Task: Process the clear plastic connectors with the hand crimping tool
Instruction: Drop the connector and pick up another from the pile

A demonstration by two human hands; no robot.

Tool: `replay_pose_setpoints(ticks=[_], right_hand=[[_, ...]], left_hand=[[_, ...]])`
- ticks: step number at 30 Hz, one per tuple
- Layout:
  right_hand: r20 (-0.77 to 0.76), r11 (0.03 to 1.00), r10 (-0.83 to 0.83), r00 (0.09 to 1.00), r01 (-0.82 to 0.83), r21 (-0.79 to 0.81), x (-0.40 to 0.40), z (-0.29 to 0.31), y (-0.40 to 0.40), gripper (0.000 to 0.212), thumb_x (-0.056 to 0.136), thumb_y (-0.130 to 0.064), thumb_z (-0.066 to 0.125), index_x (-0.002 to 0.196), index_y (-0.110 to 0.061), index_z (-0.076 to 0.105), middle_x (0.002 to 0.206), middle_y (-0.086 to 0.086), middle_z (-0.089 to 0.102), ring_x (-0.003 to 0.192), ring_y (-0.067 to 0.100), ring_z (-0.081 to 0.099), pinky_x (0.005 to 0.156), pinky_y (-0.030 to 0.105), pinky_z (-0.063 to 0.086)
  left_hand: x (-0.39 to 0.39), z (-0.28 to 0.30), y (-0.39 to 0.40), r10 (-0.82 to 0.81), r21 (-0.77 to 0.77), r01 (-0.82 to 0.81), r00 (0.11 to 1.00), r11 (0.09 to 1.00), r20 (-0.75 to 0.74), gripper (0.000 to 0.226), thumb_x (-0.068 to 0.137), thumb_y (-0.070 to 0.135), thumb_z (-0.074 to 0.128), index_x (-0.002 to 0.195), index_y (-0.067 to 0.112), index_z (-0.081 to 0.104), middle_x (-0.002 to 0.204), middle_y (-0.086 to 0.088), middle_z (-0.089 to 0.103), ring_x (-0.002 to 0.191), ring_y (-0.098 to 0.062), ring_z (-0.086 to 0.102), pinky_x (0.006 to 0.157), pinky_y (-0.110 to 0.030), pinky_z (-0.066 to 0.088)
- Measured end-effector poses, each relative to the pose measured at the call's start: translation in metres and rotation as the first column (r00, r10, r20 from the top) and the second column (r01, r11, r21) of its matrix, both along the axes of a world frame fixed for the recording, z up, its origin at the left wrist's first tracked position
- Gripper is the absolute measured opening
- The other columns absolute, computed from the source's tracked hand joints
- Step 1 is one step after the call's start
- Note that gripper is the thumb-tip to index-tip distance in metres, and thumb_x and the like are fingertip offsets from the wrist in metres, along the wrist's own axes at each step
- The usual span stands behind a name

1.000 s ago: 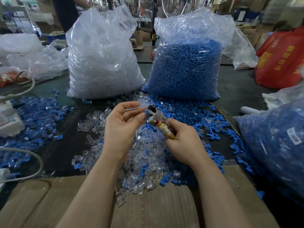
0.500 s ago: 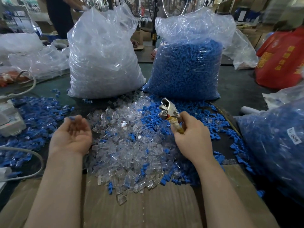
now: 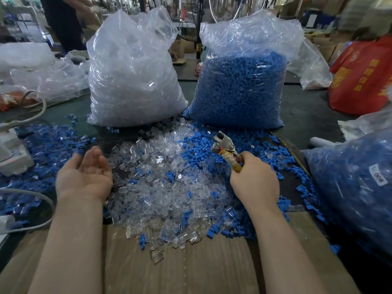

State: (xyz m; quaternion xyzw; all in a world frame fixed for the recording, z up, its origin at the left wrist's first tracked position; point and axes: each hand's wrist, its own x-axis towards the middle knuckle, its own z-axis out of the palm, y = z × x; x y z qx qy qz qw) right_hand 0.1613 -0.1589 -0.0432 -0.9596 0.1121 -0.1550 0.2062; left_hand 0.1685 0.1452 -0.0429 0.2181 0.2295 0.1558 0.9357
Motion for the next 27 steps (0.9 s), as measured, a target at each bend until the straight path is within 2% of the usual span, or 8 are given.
replay_pose_setpoints(ticks=[2, 3, 6, 9, 14, 16, 18, 27], right_hand=[[-0.044, 1.0, 0.007, 0.999, -0.008, -0.03, 0.001, 0.0, 0.001, 0.007, 0.092, -0.027, 0.055, 0.087, -0.028, 0.05, 0.068, -0.006, 0.049, 0.057, 0.013, 0.042, 0.047, 0.028, 0.027], [-0.065, 0.999, 0.01, 0.998, -0.013, -0.049, 0.002, 0.0, 0.002, 0.007, 0.092, -0.027, 0.054, 0.087, -0.028, 0.05, 0.068, -0.006, 0.048, 0.057, 0.013, 0.041, 0.047, 0.028, 0.028], [-0.099, 0.996, 0.012, 0.995, -0.02, -0.088, 0.002, -0.001, 0.003, 0.006, 0.092, -0.027, 0.054, 0.088, -0.025, 0.05, 0.07, -0.005, 0.047, 0.056, 0.012, 0.04, 0.046, 0.028, 0.026], [-0.07, 0.998, 0.001, 0.998, -0.005, -0.06, 0.001, 0.0, 0.003, 0.003, 0.09, -0.026, 0.054, 0.088, -0.026, 0.052, 0.072, -0.005, 0.05, 0.057, 0.011, 0.04, 0.046, 0.027, 0.025], [-0.043, 1.0, 0.006, 0.999, -0.007, -0.024, 0.001, 0.001, 0.003, 0.008, 0.09, -0.026, 0.056, 0.084, -0.027, 0.051, 0.072, -0.005, 0.052, 0.058, 0.011, 0.042, 0.046, 0.027, 0.025], [-0.043, 1.0, 0.006, 0.999, -0.007, -0.022, 0.001, 0.0, 0.003, 0.009, 0.09, -0.027, 0.056, 0.083, -0.026, 0.051, 0.072, -0.006, 0.053, 0.058, 0.011, 0.043, 0.046, 0.027, 0.026], [-0.036, 1.0, -0.001, 0.999, 0.001, -0.004, 0.001, 0.0, 0.002, 0.012, 0.09, -0.027, 0.056, 0.081, -0.026, 0.05, 0.071, -0.006, 0.053, 0.058, 0.011, 0.044, 0.046, 0.027, 0.026], [-0.026, 0.999, 0.021, 0.999, -0.02, 0.043, -0.001, 0.001, 0.005, 0.009, 0.09, -0.026, 0.057, 0.084, -0.028, 0.051, 0.07, -0.008, 0.051, 0.058, 0.009, 0.042, 0.045, 0.027, 0.027]], left_hand=[[-0.004, 0.014, -0.02, -0.078, 0.305, 0.103, 0.993, 0.947, -0.093, 0.01, 0.096, 0.022, 0.059, 0.096, 0.017, 0.067, 0.078, 0.008, 0.072, 0.063, -0.002, 0.066, 0.06, -0.017, 0.053], [-0.005, 0.019, -0.03, -0.114, 0.487, 0.174, 0.982, 0.856, -0.15, 0.006, 0.093, 0.021, 0.064, 0.093, 0.017, 0.068, 0.074, 0.007, 0.072, 0.061, -0.002, 0.064, 0.057, -0.017, 0.052], [-0.011, 0.027, -0.061, -0.157, 0.879, 0.286, 0.957, 0.383, -0.243, 0.003, 0.089, 0.019, 0.07, 0.09, 0.021, 0.072, 0.08, 0.007, 0.072, 0.072, -0.006, 0.063, 0.064, -0.018, 0.046], [-0.014, 0.026, -0.08, -0.154, 0.94, 0.33, 0.928, -0.083, -0.339, 0.006, 0.088, 0.02, 0.071, 0.085, 0.025, 0.07, 0.08, 0.008, 0.07, 0.068, -0.008, 0.062, 0.059, -0.016, 0.045], [-0.01, 0.018, -0.095, -0.03, 0.757, 0.383, 0.883, -0.529, -0.468, 0.019, 0.087, 0.016, 0.063, 0.084, 0.033, 0.073, 0.072, 0.019, 0.063, 0.063, -0.001, 0.059, 0.057, -0.021, 0.046], [-0.009, 0.016, -0.097, 0.021, 0.692, 0.383, 0.883, -0.612, -0.47, 0.024, 0.086, 0.014, 0.06, 0.091, 0.033, 0.075, 0.081, 0.015, 0.066, 0.073, -0.008, 0.061, 0.071, -0.028, 0.053], [-0.009, 0.015, -0.098, 0.03, 0.685, 0.394, 0.878, -0.612, -0.478, 0.027, 0.086, 0.013, 0.06, 0.095, 0.033, 0.075, 0.086, 0.011, 0.065, 0.081, -0.013, 0.062, 0.079, -0.032, 0.055], [-0.011, 0.01, -0.104, 0.143, 0.717, 0.399, 0.909, -0.572, -0.391, 0.011, 0.089, 0.022, 0.066, 0.095, 0.024, 0.075, 0.099, 0.0, 0.068, 0.083, -0.017, 0.056, 0.074, -0.029, 0.046]])
